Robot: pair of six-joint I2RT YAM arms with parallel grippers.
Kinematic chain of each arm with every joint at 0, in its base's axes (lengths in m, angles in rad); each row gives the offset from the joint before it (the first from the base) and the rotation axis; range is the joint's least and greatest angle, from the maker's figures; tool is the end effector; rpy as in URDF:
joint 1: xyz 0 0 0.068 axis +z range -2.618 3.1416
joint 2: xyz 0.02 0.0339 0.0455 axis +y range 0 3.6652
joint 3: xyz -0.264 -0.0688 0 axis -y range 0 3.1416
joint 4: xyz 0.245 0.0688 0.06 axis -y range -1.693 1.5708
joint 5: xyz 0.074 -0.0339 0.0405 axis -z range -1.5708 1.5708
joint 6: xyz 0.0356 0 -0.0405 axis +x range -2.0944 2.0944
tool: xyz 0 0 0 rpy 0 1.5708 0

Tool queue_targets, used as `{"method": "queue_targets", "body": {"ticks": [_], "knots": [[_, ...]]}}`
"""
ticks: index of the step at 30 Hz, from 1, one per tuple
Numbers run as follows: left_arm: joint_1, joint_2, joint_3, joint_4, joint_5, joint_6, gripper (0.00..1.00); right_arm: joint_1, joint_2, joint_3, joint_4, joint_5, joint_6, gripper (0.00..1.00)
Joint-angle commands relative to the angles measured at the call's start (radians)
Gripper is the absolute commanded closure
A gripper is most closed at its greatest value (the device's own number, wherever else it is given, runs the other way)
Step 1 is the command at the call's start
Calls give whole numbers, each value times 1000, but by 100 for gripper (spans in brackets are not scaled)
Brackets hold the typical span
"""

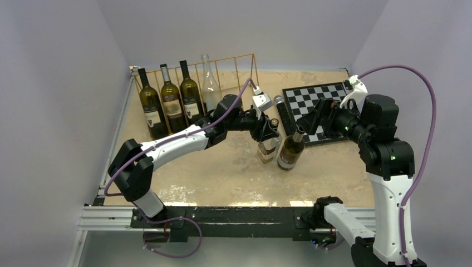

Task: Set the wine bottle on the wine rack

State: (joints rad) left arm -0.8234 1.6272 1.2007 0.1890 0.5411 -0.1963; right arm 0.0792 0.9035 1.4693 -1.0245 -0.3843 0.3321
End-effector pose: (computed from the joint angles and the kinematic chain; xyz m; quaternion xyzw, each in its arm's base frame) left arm 0.2478 -0.2944 0.3058 0.3908 0.6694 -0.4741 0.4176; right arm 0.1258 0.0234 0.4555 0.0051 0.8398 0.2646 0.4741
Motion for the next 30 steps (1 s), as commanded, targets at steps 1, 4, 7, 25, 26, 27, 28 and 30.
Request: {"method": "queue_targets", "body": {"ticks": [1, 4, 7, 25, 26, 27, 28, 30], "knots": [[-6, 1, 26, 78, -2, 7, 54, -1, 5, 8, 16, 13, -22, 1], [-6, -10, 16, 79, -22, 14, 65, -1, 5, 8, 14, 16, -24, 1], [-6, -17, 18, 79, -39, 22, 78, -2, 6, 12, 14, 13, -24, 1], [-5, -91, 162, -130, -450, 42, 100, -2, 3, 9, 12, 11, -24, 1], [-4, -94, 179, -147, -494, 36, 100, -2, 3, 9, 12, 12, -23, 1], [-3, -95, 197, -162, -529, 33, 100, -2, 4, 10, 13, 12, -23, 1], [-2, -95, 217, -178, -576, 30, 100, -2, 4, 11, 13, 12, -23, 1], [3, -91, 251, -205, -646, 30, 100, -2, 6, 14, 13, 12, -25, 1]]}}
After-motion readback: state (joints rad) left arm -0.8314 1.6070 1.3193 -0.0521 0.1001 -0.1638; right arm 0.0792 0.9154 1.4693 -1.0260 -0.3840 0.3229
